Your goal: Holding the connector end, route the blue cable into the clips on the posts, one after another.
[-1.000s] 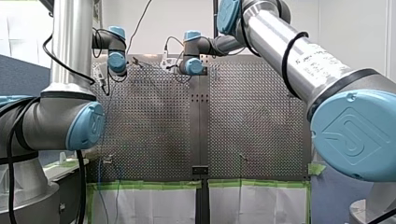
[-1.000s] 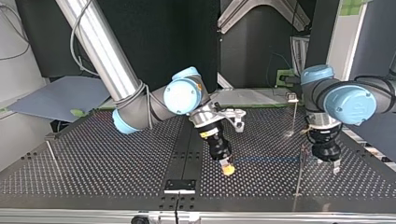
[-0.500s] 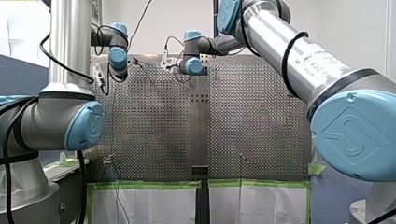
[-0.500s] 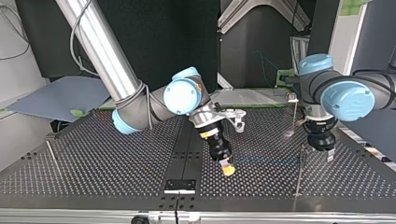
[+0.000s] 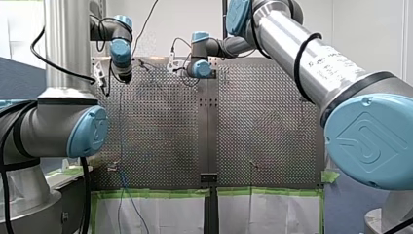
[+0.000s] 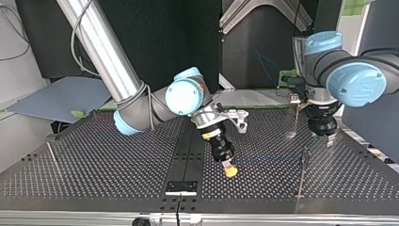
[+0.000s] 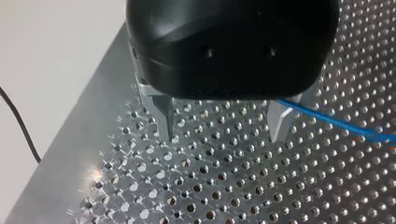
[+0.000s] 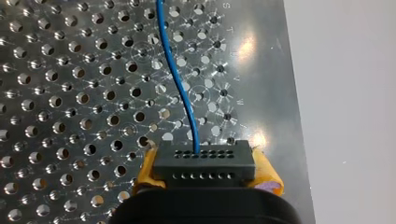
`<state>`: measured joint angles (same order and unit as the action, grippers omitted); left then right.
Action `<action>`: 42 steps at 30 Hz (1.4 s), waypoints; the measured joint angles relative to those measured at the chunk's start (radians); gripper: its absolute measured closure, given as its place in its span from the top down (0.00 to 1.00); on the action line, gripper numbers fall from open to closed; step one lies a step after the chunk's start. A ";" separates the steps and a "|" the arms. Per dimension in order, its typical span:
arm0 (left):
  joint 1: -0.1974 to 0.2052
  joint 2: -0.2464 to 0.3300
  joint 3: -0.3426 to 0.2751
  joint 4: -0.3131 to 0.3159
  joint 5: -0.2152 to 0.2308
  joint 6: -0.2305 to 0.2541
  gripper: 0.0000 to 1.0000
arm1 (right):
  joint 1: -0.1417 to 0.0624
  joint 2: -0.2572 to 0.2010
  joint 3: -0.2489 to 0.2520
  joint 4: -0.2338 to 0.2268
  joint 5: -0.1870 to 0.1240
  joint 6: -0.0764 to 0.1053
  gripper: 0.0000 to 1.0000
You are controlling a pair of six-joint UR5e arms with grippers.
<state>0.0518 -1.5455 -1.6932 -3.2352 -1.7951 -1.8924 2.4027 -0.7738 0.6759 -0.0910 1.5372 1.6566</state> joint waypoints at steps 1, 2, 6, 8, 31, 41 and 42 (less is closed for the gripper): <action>-0.002 0.008 -0.001 -0.007 0.001 0.000 1.00 | 0.000 0.000 0.000 0.001 0.000 0.000 0.00; -0.004 0.016 -0.002 -0.013 0.003 0.001 1.00 | 0.000 0.000 0.000 0.001 0.000 0.000 0.00; -0.017 0.047 -0.003 -0.035 0.016 0.004 1.00 | -0.001 0.000 0.000 0.002 0.000 0.000 0.00; -0.022 0.059 -0.003 -0.042 0.019 0.008 1.00 | -0.002 0.000 0.000 0.002 0.000 0.000 0.00; -0.094 0.136 -0.003 0.003 0.042 0.053 1.00 | -0.003 0.001 0.000 0.008 0.003 0.001 0.00; -0.112 0.123 -0.003 -0.002 0.043 0.051 1.00 | -0.004 0.001 0.000 0.012 0.011 0.001 0.00; -0.115 0.118 -0.003 -0.004 0.042 0.052 1.00 | -0.004 0.001 0.000 0.012 0.011 0.001 0.00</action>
<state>-0.0632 -1.4277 -1.6962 -3.2389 -1.7526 -1.8407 2.3990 -0.7732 0.6760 -0.0786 1.5487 1.6575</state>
